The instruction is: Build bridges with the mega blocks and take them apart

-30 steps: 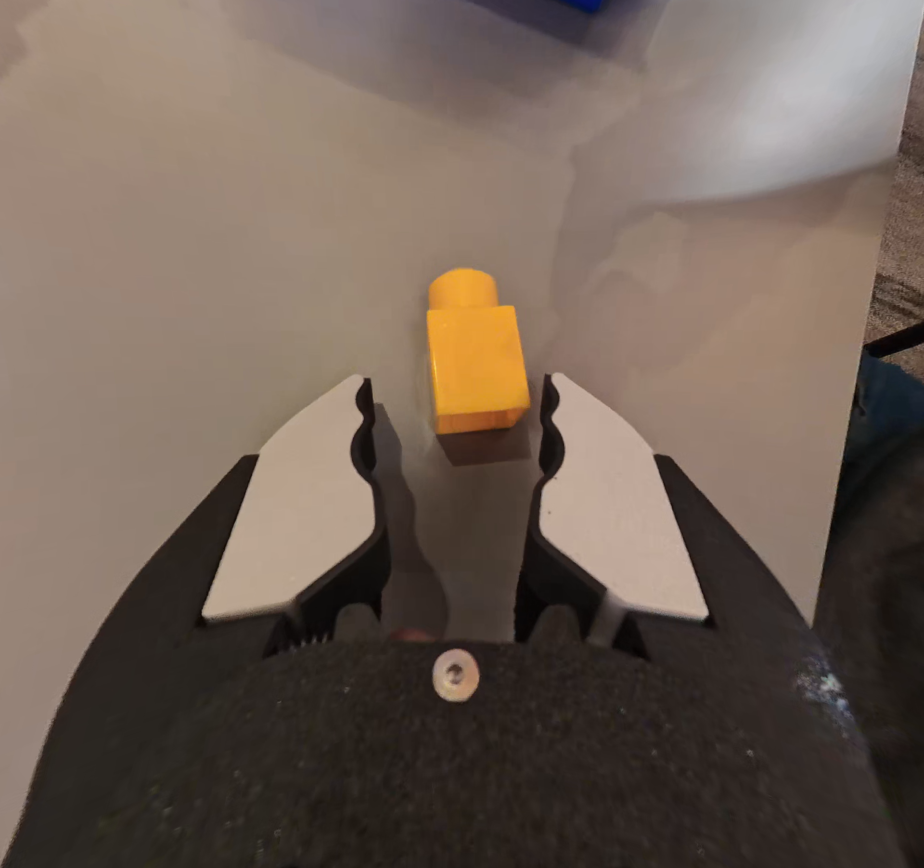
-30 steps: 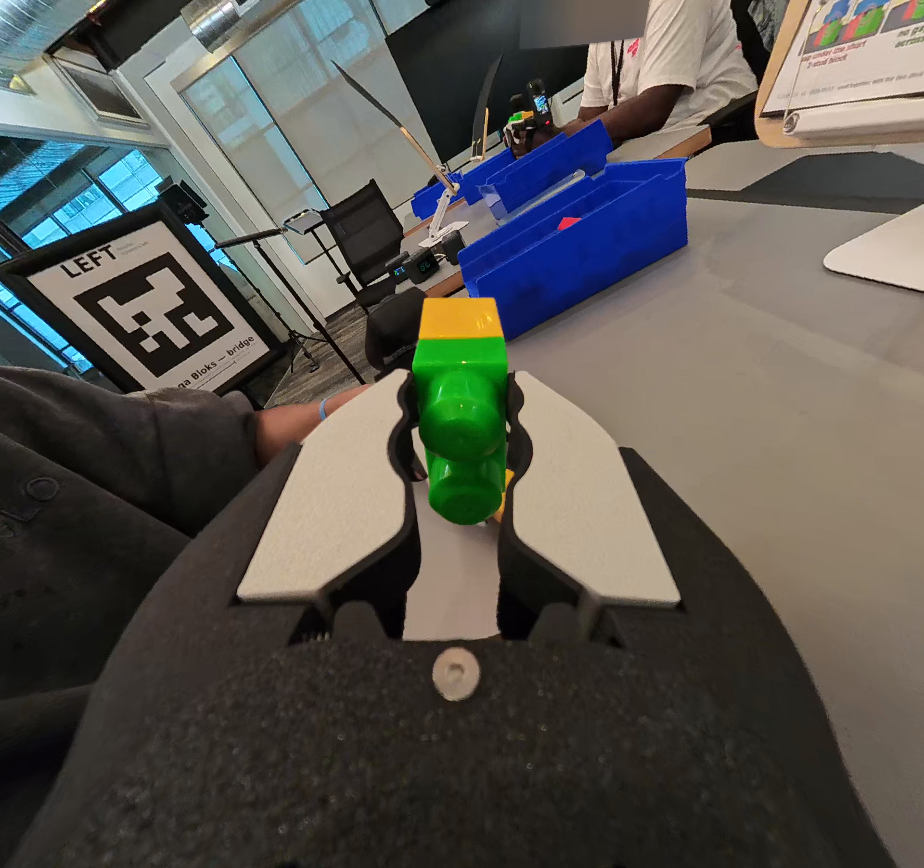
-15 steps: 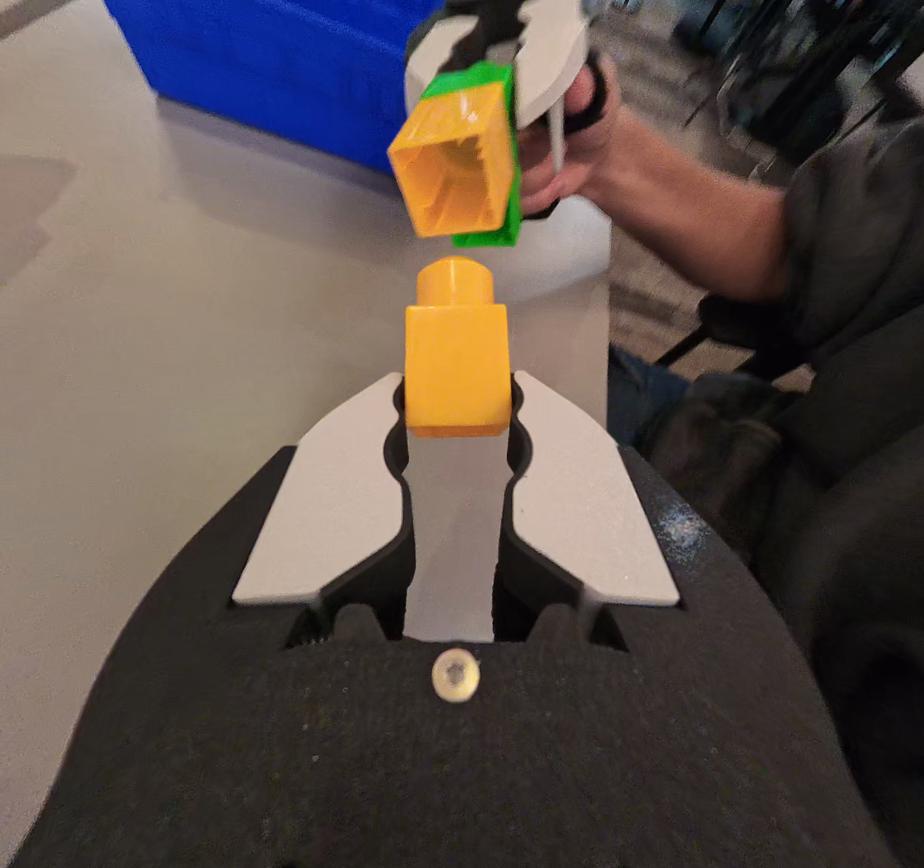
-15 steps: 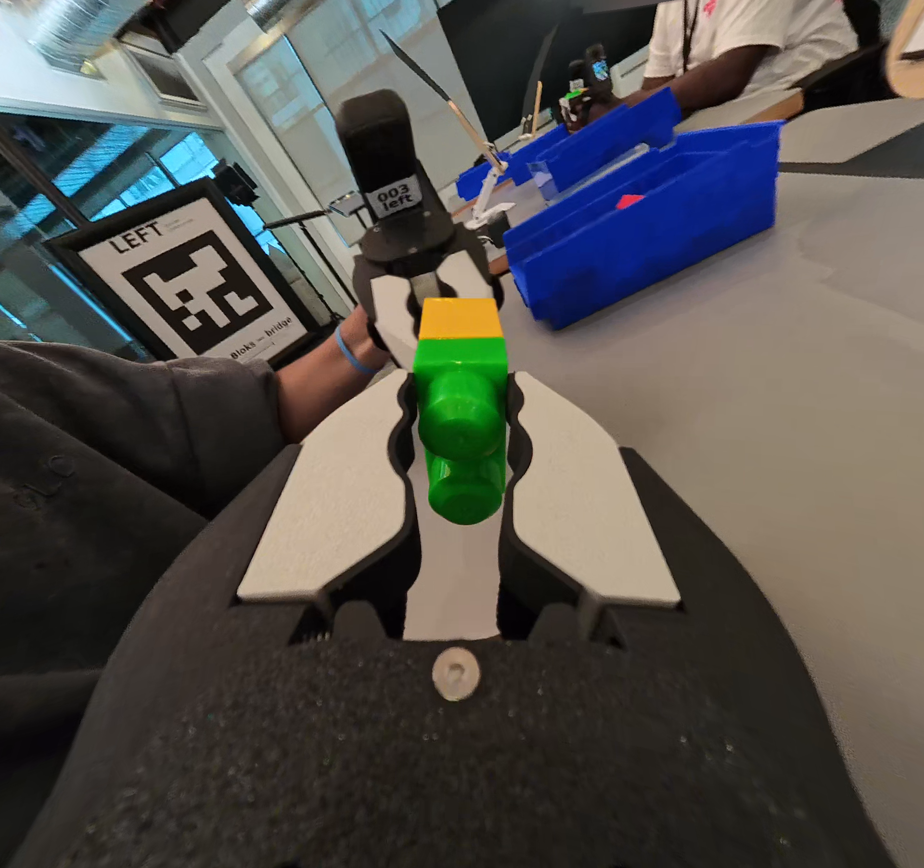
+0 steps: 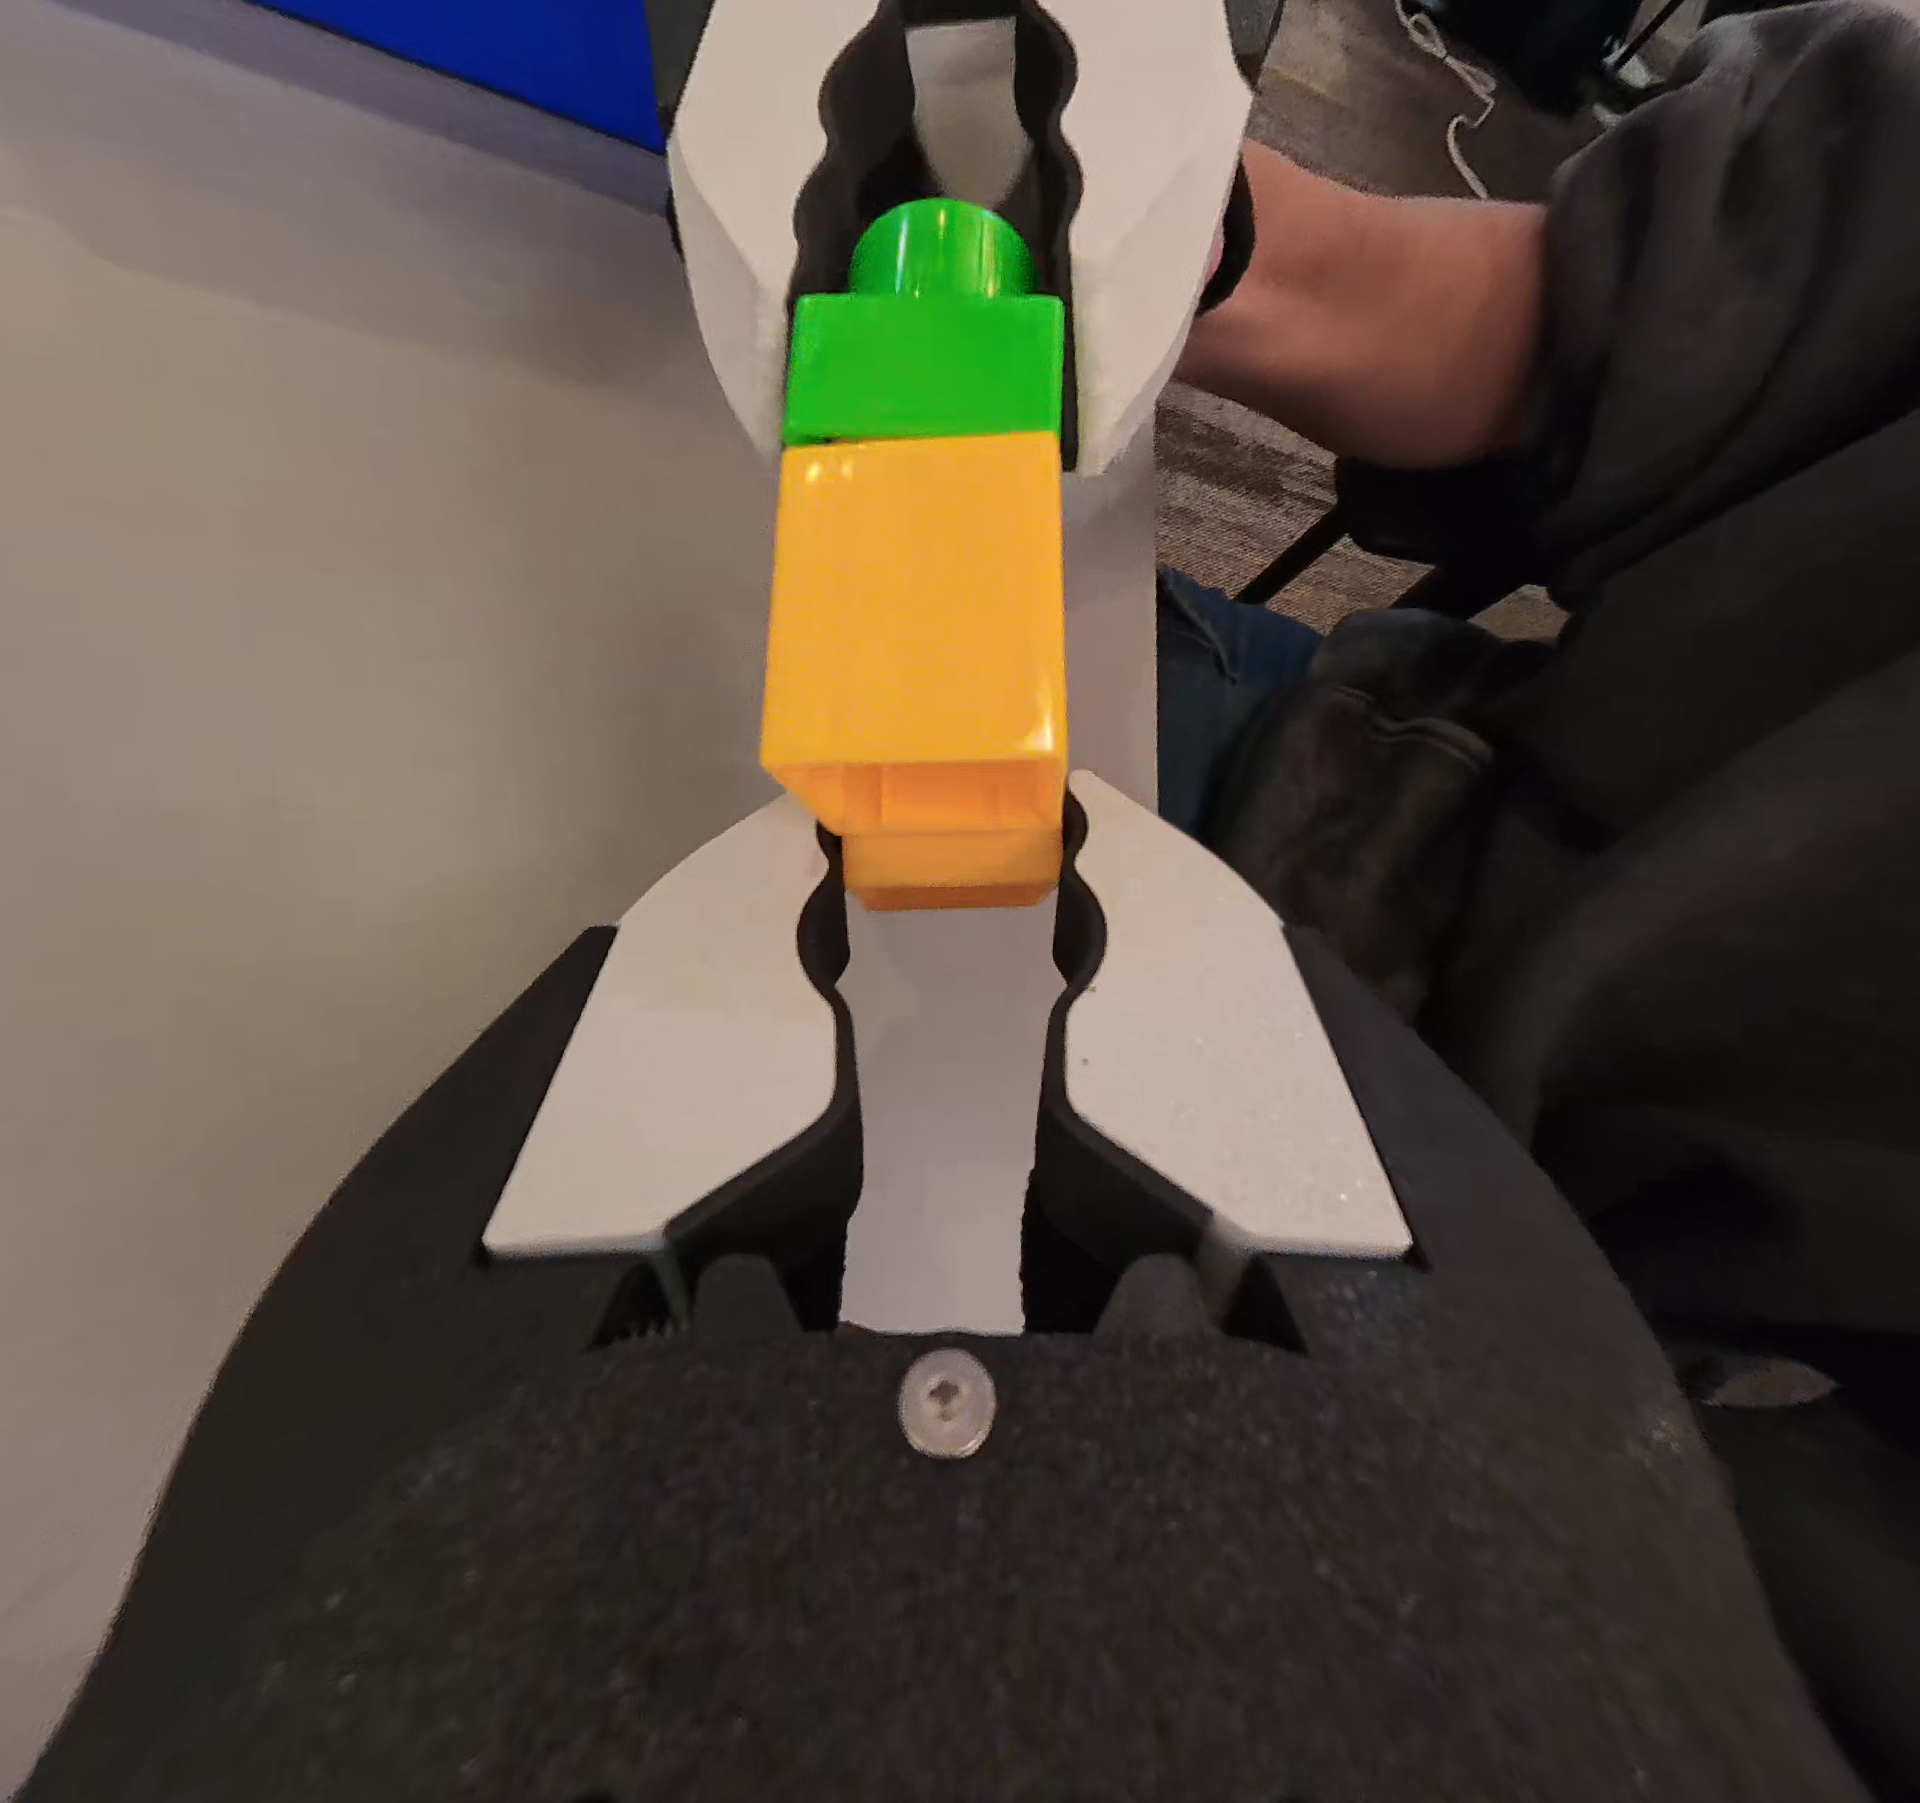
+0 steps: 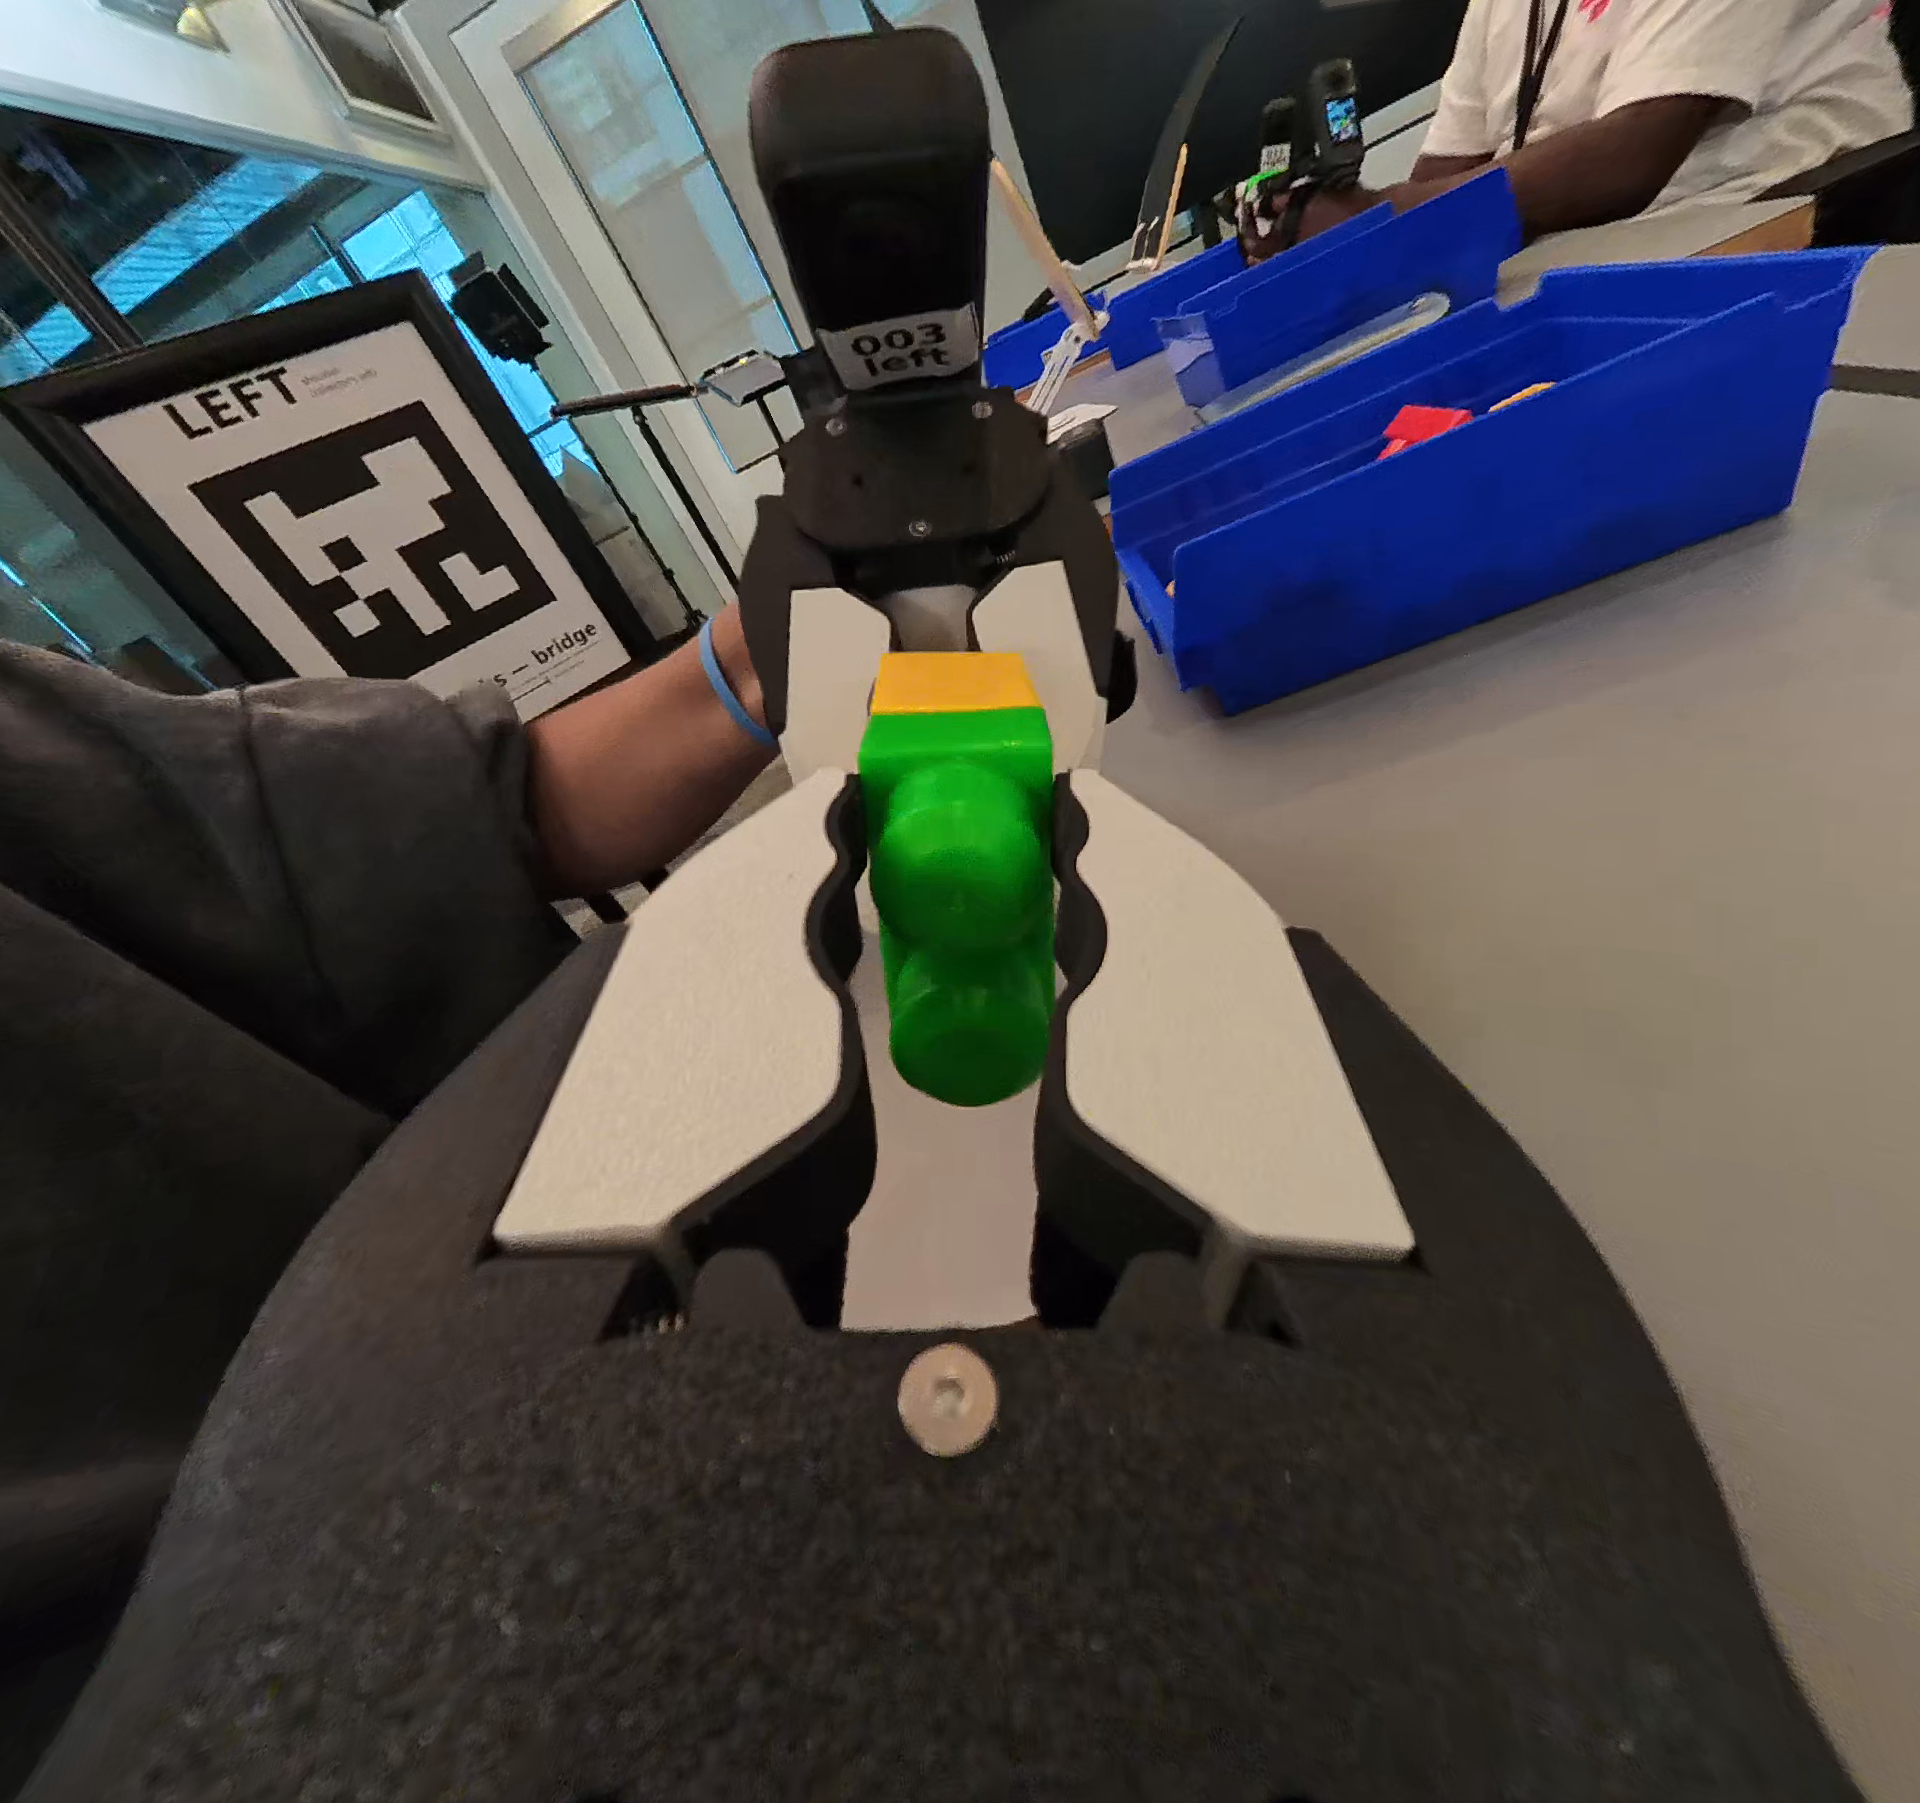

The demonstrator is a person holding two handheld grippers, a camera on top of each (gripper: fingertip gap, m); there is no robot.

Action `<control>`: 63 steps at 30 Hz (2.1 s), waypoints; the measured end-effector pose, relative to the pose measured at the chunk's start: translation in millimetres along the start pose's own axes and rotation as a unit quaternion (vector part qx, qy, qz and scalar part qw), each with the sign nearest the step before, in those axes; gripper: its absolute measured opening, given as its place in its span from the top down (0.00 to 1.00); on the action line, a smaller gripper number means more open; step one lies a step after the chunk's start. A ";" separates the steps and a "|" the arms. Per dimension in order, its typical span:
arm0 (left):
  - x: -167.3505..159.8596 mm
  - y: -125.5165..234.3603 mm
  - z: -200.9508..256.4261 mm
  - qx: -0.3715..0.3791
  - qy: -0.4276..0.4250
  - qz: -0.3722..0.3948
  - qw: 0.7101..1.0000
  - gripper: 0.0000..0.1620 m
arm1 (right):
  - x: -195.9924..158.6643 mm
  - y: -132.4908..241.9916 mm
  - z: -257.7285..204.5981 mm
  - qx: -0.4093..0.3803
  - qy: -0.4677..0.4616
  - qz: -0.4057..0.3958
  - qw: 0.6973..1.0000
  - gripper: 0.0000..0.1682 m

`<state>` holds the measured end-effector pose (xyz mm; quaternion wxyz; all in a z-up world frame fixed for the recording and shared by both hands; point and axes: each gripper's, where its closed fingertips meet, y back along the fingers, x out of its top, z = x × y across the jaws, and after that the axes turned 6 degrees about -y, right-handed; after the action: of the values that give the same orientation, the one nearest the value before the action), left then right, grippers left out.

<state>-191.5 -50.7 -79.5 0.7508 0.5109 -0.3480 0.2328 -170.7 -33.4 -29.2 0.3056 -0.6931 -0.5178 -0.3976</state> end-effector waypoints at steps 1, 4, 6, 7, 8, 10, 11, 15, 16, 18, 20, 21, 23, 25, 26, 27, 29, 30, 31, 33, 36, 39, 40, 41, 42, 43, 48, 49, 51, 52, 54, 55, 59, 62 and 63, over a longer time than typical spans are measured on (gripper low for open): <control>2.0 1.2 0.3 -0.002 0.002 0.010 1.000 0.78 | 1.9 0.2 -1.0 0.003 -0.004 0.005 1.000 0.80; 9.0 5.6 0.8 -0.010 0.011 0.046 0.999 0.78 | 6.3 -0.3 -1.7 -0.003 -0.003 0.021 1.000 0.80; 8.5 4.1 0.5 -0.014 0.018 0.056 0.998 0.78 | 6.4 -2.4 -0.3 -0.008 -0.016 0.022 1.000 0.79; 7.8 2.6 -0.4 -0.014 0.020 0.061 0.998 0.78 | 6.7 -2.6 1.4 -0.013 -0.016 0.021 1.000 0.79; 7.7 1.8 -1.1 -0.014 0.024 0.069 0.997 0.78 | 7.1 -3.0 1.9 -0.016 -0.016 0.023 0.999 0.80; 7.4 1.8 -1.4 -0.020 0.026 0.082 0.996 0.78 | 6.6 -3.9 1.9 -0.018 -0.015 0.018 1.000 0.79; 7.9 2.1 -0.8 -0.023 0.026 0.090 0.995 0.78 | 7.0 -3.7 0.5 -0.016 -0.012 0.015 1.000 0.79; 14.8 6.6 3.3 -0.037 0.024 0.124 0.991 0.78 | 6.4 1.6 -1.8 -0.015 -0.009 0.003 1.000 0.62; 14.0 6.6 2.8 -0.035 0.024 0.123 0.991 0.78 | 4.5 3.4 -1.6 -0.016 -0.003 -0.005 1.000 0.64; 11.4 5.3 3.1 -0.036 0.024 0.117 0.992 0.78 | -4.5 2.8 -1.8 -0.015 0.002 -0.035 0.999 0.69; 9.7 3.1 1.8 -0.031 0.024 0.108 0.993 0.78 | -13.1 -0.2 1.2 -0.025 0.012 -0.060 0.998 0.80; 8.7 2.6 0.2 -0.027 0.025 0.103 0.994 0.78 | -12.9 -0.6 2.3 -0.027 0.014 -0.058 0.998 0.80; 9.5 3.9 -1.2 -0.027 0.027 0.107 0.994 0.78 | -11.5 -1.1 3.6 -0.024 0.008 -0.048 0.999 0.80; 7.8 3.9 -2.8 -0.026 0.028 0.104 0.994 0.78 | -14.0 -2.0 5.8 -0.022 -0.004 -0.047 0.999 0.80; 8.0 4.4 -3.6 -0.025 0.030 0.108 0.993 0.78 | -14.3 -2.6 6.8 -0.019 -0.009 -0.039 0.999 0.80; 7.9 4.8 -4.3 -0.027 0.034 0.112 0.993 0.78 | -16.4 -3.8 7.8 -0.017 -0.014 -0.037 0.999 0.80; 7.7 6.8 -9.1 -0.023 0.044 0.123 0.991 0.78 | -21.6 -7.3 13.1 -0.026 -0.015 -0.041 0.999 0.80; 10.8 9.6 -9.9 -0.027 0.049 0.140 0.989 0.78 | -23.3 -10.1 11.7 -0.019 -0.020 -0.040 0.999 0.80; 14.2 12.7 -10.5 -0.030 0.051 0.155 0.986 0.78 | -20.4 -11.7 12.1 -0.019 -0.024 -0.023 0.999 0.80; 15.2 15.7 -12.6 -0.023 0.048 0.157 0.986 0.78 | -19.0 -13.1 12.8 -0.023 -0.014 -0.021 0.999 0.80; 21.1 17.8 -12.6 -0.027 0.047 0.168 0.984 0.78 | -9.5 -11.5 11.2 -0.022 -0.014 0.005 1.000 0.80; 22.6 14.0 -14.2 -0.022 0.047 0.170 0.984 0.78 | -7.1 -7.8 13.2 -0.018 -0.020 0.030 0.999 0.80; 23.0 12.6 -15.4 -0.019 0.049 0.173 0.983 0.78 | -7.7 -6.9 15.0 -0.016 -0.027 0.030 0.999 0.80; 23.4 11.6 -17.5 -0.013 0.050 0.178 0.983 0.78 | -7.2 -5.7 17.1 -0.017 -0.030 0.030 0.999 0.80; 25.7 11.4 -20.0 -0.006 0.054 0.191 0.980 0.78 | -4.9 -4.2 18.6 -0.017 -0.034 0.034 0.999 0.80; 28.8 12.3 -21.7 0.002 0.058 0.208 0.976 0.77 | -3.5 -3.0 18.6 -0.012 -0.038 0.036 0.999 0.80; 26.9 38.4 -24.4 0.054 0.063 0.274 0.958 0.77 | -0.7 7.4 18.8 0.002 -0.057 0.040 0.998 0.80; 25.9 47.9 -27.8 0.068 0.067 0.295 0.951 0.84 | -1.8 8.6 18.4 0.003 -0.059 0.030 0.998 0.80; 27.2 64.0 -28.9 0.091 0.058 0.339 0.935 0.97 | -0.6 10.2 17.7 0.002 -0.062 0.023 0.998 0.80; 27.3 66.9 -26.1 0.099 0.044 0.347 0.932 0.98 | 0.5 10.4 15.6 0.009 -0.072 0.021 0.997 0.80; 24.6 65.6 -21.0 0.130 0.007 0.329 0.935 0.95 | 0.3 10.0 10.1 0.030 -0.099 0.011 0.995 0.80; 24.0 64.2 -16.8 0.144 -0.016 0.315 0.938 0.94 | 0.1 9.7 8.8 0.034 -0.111 0.009 0.993 0.80; 23.8 54.5 -8.2 0.199 -0.075 0.233 0.949 0.80 | -1.9 6.2 5.1 0.046 -0.147 -0.003 0.988 0.80; 33.1 54.4 -3.0 0.193 -0.083 0.239 0.948 0.87 | -7.4 1.7 2.4 0.043 -0.136 -0.021 0.990 0.80; 34.7 55.0 -2.8 0.191 -0.084 0.242 0.947 0.91 | -7.6 0.6 0.8 0.046 -0.136 -0.022 0.989 0.80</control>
<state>-207.0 -28.0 -20.5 0.5279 0.5632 -0.4722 0.4257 -171.0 -36.5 -36.2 0.2558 -0.7142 -0.5873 -0.2820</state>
